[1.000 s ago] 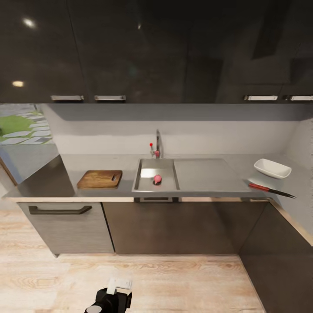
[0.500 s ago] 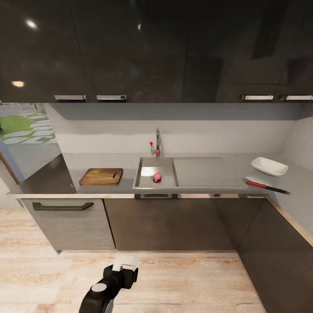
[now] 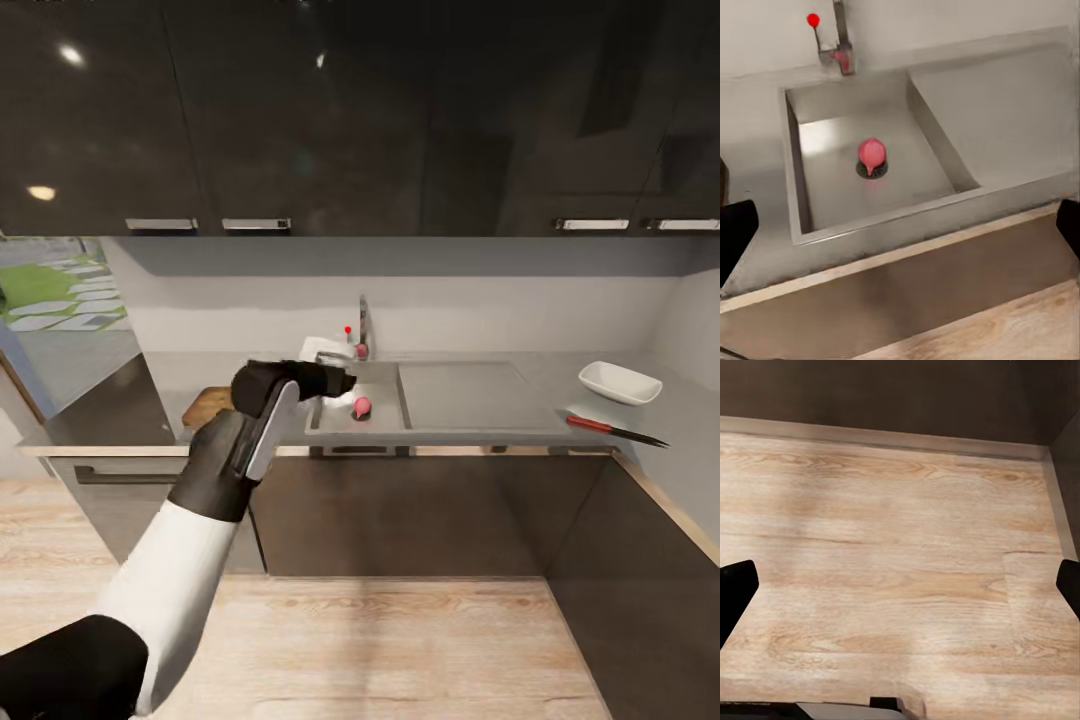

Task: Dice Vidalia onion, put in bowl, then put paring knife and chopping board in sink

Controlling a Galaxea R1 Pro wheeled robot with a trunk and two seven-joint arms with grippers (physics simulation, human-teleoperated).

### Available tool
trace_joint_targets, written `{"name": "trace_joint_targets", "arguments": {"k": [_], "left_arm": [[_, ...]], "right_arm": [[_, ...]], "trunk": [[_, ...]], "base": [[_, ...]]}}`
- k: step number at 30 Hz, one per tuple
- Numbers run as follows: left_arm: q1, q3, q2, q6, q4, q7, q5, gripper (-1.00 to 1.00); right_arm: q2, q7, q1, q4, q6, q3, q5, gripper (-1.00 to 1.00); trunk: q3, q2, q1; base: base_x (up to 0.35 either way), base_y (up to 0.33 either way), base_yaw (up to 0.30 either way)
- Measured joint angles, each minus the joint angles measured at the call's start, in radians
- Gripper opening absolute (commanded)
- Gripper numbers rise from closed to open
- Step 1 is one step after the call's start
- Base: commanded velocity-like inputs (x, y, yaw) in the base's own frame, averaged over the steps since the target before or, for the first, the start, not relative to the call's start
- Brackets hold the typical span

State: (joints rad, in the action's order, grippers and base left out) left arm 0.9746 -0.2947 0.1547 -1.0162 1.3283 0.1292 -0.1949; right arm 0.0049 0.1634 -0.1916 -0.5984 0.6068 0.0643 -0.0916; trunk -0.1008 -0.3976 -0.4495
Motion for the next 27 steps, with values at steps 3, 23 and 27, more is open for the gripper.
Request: {"name": "trace_joint_targets", "arguments": {"k": [3,23,27], "left_arm": [[0.185,0.002,0.001,-0.001,-0.149,0.001,-0.098,1.00],[0.619,-0.099,0.006,0.013,-0.838,0.004,-0.417,1.00],[0.602,-0.169,0.005,0.013,-0.850,0.004,-0.417,1.00]], "right_arm": [[0.000,0.000,0.000,0.000,0.000,0.000,0.000,1.00],[0.005,0.001,0.000,0.049,0.005,-0.001,0.000,1.00],[0.006,0.001,0.000,0.049,0.005,-0.001,0.000,1.00]], "trunk": [[0.000,0.000,0.000],[0.000,0.000,0.000],[0.000,0.000,0.000]], "base": [[0.000,0.000,0.000],[0.000,0.000,0.000],[0.000,0.000,0.000]]}}
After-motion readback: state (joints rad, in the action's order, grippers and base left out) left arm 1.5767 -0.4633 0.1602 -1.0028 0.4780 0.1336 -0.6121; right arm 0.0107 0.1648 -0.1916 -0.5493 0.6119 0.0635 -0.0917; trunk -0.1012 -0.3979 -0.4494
